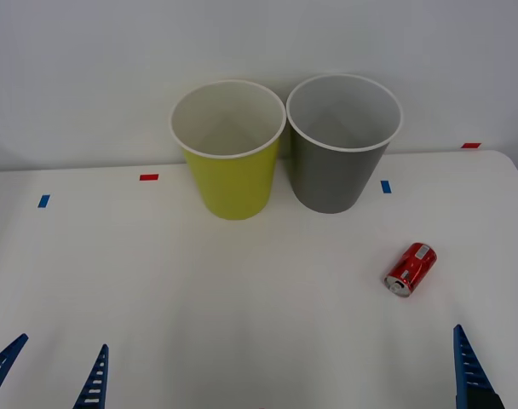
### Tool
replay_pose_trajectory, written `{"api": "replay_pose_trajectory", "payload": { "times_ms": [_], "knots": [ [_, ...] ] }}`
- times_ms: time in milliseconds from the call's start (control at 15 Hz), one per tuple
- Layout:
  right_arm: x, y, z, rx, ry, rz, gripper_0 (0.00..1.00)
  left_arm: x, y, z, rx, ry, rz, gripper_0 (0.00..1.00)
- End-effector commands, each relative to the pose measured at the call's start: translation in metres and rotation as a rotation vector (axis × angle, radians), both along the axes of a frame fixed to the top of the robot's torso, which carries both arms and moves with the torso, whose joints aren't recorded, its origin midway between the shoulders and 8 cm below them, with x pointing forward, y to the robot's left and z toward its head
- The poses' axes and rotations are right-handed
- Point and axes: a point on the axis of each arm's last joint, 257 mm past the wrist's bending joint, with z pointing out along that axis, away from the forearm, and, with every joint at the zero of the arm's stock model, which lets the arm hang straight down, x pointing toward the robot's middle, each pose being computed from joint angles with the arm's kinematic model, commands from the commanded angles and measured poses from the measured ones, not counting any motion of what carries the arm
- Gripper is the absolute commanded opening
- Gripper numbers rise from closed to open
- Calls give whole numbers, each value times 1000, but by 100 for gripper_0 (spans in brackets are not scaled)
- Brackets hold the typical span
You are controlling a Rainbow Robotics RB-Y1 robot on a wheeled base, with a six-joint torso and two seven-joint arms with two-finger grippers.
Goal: Put cans in the gray bin and PET bottles in the light green bin.
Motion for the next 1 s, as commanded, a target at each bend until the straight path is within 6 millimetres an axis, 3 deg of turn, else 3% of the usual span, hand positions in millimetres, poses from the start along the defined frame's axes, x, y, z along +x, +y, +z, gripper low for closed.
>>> {"api": "replay_pose_trajectory", "payload": {
  "times_ms": [67,1000],
  "knots": [
    [0,0,0,0,0,0,100,0,0,0,0,0,0,100],
    [0,0,0,0,0,0,100,0,0,0,0,0,0,100]
  ]
}}
